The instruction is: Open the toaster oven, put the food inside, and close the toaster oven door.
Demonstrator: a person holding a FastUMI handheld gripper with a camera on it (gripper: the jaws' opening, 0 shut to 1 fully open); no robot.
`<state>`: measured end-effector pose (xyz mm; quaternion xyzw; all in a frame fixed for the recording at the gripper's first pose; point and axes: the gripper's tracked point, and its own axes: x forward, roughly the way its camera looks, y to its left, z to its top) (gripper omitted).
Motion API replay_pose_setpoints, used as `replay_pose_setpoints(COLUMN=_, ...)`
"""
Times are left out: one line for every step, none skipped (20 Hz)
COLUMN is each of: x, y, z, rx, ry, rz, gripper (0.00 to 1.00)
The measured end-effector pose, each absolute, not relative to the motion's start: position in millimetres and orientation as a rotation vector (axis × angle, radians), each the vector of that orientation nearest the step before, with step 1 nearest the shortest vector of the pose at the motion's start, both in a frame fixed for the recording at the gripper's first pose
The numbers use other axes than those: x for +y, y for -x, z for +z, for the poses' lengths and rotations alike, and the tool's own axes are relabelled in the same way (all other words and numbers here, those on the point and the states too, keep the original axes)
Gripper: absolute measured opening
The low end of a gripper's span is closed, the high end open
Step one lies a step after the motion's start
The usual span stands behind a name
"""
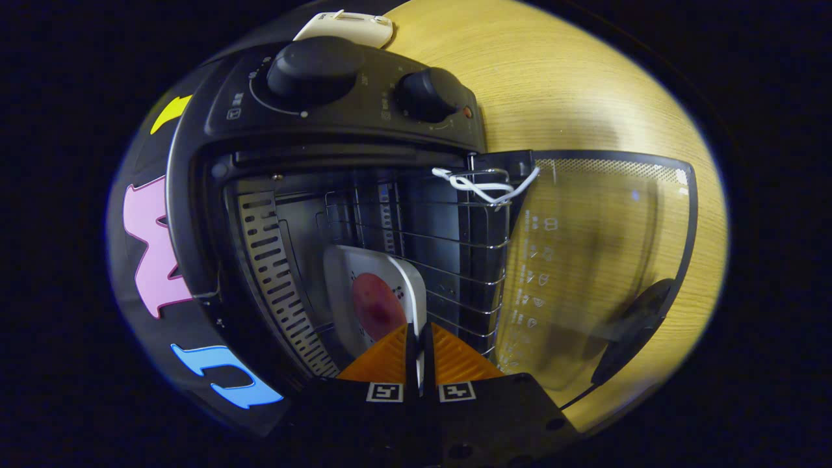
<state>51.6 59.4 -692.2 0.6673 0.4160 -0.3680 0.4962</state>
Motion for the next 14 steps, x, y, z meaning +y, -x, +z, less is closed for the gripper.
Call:
replay_pose_setpoints(x=60.4, y=-52.4, z=-691.8, rx=1.006, ry=-1.623, rz=-0.907, gripper=0.11)
replay_pose_setpoints(x=58.4, y=-52.4, z=-694.6, rx=0.999, ry=-1.610, rz=-0.917, gripper=0.12)
replay_pose_setpoints(x=58.6, y=-53.3, z=-692.7, rx=0.993, ry=-1.607, rz=-0.912, gripper=0.18)
replay_pose_setpoints(x=57.6, y=-50.7, z=-688.7, rx=0.997, ry=-1.602, rz=-0.908, gripper=0.18)
replay_pose_setpoints(x=55.7, y=-46.1, z=-683.6, rx=1.009, ry=-1.594, rz=-0.900, gripper=0.18)
replay_pose_setpoints(x=56.1, y=-43.8, z=-676.5, rx=1.012, ry=-1.594, rz=-0.877, gripper=0.25)
replay_pose_setpoints(x=57.3, y=-39.4, z=-668.4, rx=1.023, ry=-1.586, rz=-0.846, gripper=0.32)
replay_pose_setpoints(x=57.0, y=-33.1, z=-658.5, rx=1.030, ry=-1.569, rz=-0.821, gripper=0.32)
replay_pose_setpoints(x=55.4, y=-24.9, z=-648.3, rx=1.040, ry=-1.540, rz=-0.795, gripper=0.32)
replay_pose_setpoints(x=52.7, y=-18.1, z=-639.1, rx=1.041, ry=-1.498, rz=-0.767, gripper=0.40)
replay_pose_setpoints(x=48.2, y=-8.8, z=-627.5, rx=1.045, ry=-1.446, rz=-0.741, gripper=0.48)
replay_pose_setpoints(x=44.8, y=-0.2, z=-617.4, rx=1.052, ry=-1.391, rz=-0.712, gripper=0.56)
replay_pose_setpoints(x=39.0, y=8.0, z=-606.8, rx=1.059, ry=-1.333, rz=-0.677, gripper=0.56)
replay_pose_setpoints(x=35.9, y=15.9, z=-595.8, rx=1.065, ry=-1.262, rz=-0.644, gripper=0.56)
